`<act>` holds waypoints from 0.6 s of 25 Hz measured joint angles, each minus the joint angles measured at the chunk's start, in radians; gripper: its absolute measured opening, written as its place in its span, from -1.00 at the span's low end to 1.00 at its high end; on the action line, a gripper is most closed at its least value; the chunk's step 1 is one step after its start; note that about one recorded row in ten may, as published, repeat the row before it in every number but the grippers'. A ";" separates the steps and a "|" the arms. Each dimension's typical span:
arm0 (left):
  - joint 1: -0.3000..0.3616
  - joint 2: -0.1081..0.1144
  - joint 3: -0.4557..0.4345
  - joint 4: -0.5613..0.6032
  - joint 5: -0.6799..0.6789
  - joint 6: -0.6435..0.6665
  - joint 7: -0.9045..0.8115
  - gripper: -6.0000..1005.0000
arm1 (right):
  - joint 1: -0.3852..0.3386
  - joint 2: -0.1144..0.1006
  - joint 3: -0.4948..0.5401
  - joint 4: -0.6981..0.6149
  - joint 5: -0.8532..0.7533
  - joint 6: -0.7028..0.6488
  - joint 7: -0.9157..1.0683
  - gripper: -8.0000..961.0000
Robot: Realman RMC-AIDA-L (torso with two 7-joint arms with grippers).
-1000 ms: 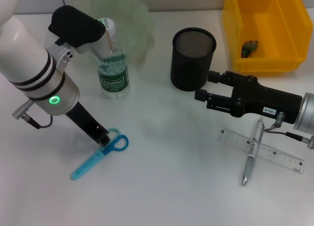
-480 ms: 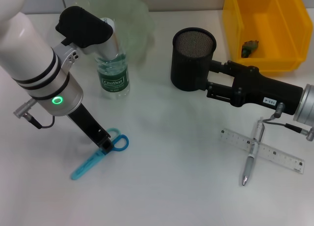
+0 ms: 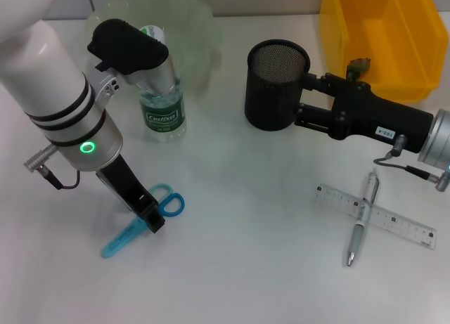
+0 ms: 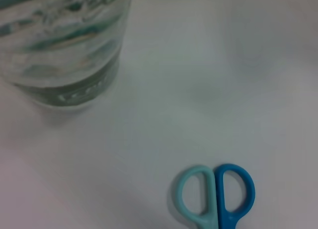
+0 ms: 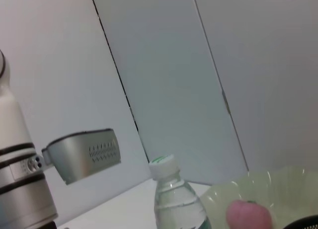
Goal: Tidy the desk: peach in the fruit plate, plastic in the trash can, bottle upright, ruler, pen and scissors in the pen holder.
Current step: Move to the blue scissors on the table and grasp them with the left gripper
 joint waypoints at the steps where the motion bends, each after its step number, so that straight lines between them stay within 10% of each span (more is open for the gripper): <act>1: -0.002 0.000 -0.002 -0.006 0.000 -0.002 0.000 0.18 | 0.002 0.000 0.000 -0.001 0.003 0.000 0.000 0.58; 15: -0.011 -0.001 0.005 -0.018 0.002 -0.025 -0.001 0.16 | 0.016 0.000 0.000 0.003 0.006 0.024 0.000 0.58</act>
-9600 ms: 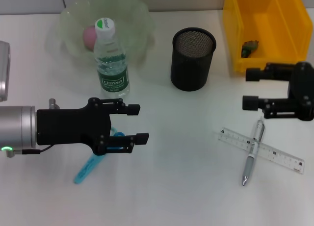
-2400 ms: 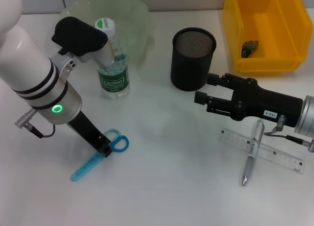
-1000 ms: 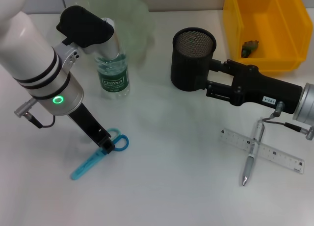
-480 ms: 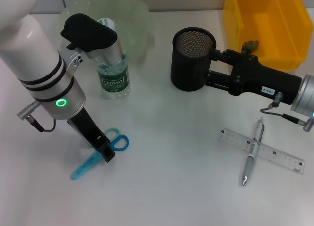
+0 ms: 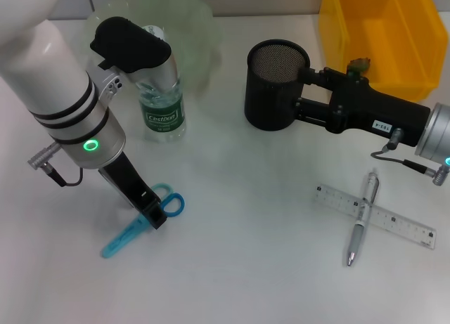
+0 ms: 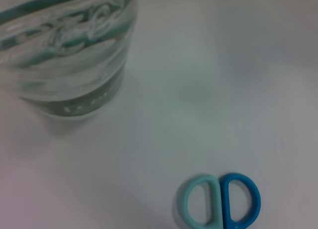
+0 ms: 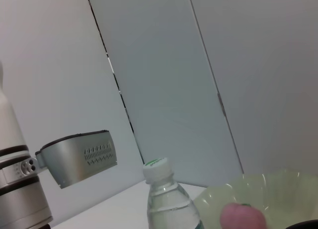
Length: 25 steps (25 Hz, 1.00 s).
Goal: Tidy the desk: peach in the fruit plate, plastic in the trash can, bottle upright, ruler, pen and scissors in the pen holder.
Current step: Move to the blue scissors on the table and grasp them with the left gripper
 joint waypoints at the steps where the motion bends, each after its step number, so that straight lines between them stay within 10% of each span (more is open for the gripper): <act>1: -0.001 0.000 0.000 -0.002 0.000 0.000 0.000 0.16 | 0.000 0.000 0.000 0.000 0.000 0.002 0.000 0.58; 25: -0.012 0.000 0.002 -0.039 0.000 -0.003 0.005 0.16 | 0.003 -0.003 -0.073 -0.009 -0.013 -0.025 0.000 0.58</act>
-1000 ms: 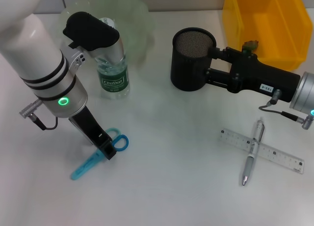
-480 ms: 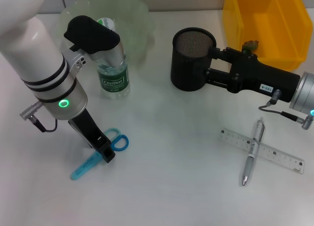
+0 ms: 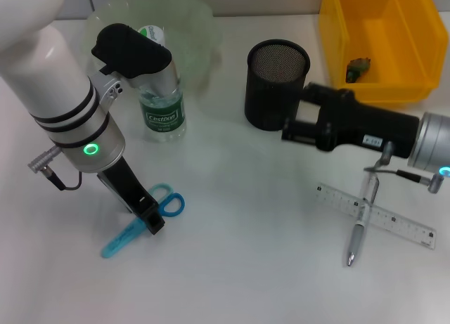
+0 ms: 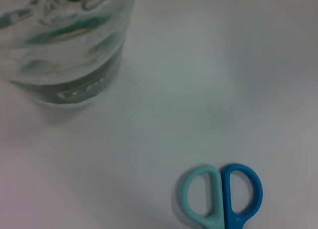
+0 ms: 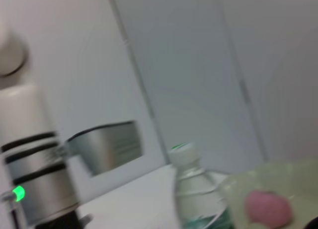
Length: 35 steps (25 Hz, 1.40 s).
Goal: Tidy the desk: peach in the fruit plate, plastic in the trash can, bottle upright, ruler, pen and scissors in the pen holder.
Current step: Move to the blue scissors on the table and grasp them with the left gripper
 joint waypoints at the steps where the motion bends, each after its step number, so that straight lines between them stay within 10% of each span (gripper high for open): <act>1: 0.000 0.000 0.000 0.000 0.000 0.000 0.000 0.16 | -0.003 -0.001 -0.049 -0.013 0.000 -0.012 0.000 0.58; 35: -0.005 0.000 0.018 -0.001 0.001 -0.001 -0.006 0.11 | -0.008 -0.001 -0.137 -0.033 0.008 -0.017 0.000 0.58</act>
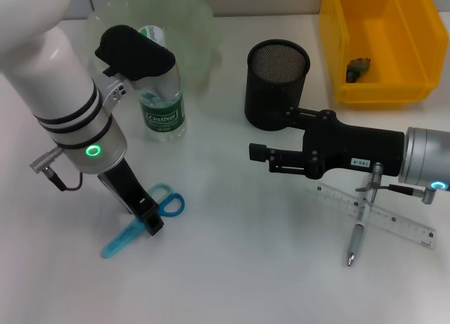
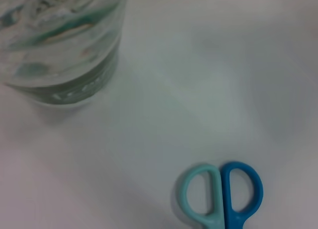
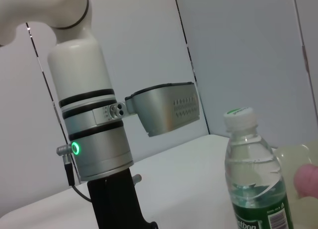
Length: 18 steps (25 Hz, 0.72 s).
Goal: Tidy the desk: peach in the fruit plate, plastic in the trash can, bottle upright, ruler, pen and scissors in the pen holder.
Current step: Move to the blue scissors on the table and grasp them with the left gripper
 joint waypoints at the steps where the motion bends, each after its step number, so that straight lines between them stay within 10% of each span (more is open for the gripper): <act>1: 0.000 0.000 0.000 0.000 0.000 0.000 0.000 0.11 | 0.000 0.000 0.000 0.000 0.000 0.000 0.000 0.58; 18: -0.004 0.000 0.022 0.001 0.000 -0.010 0.000 -0.13 | 0.004 0.002 0.002 0.000 0.000 0.011 0.000 0.58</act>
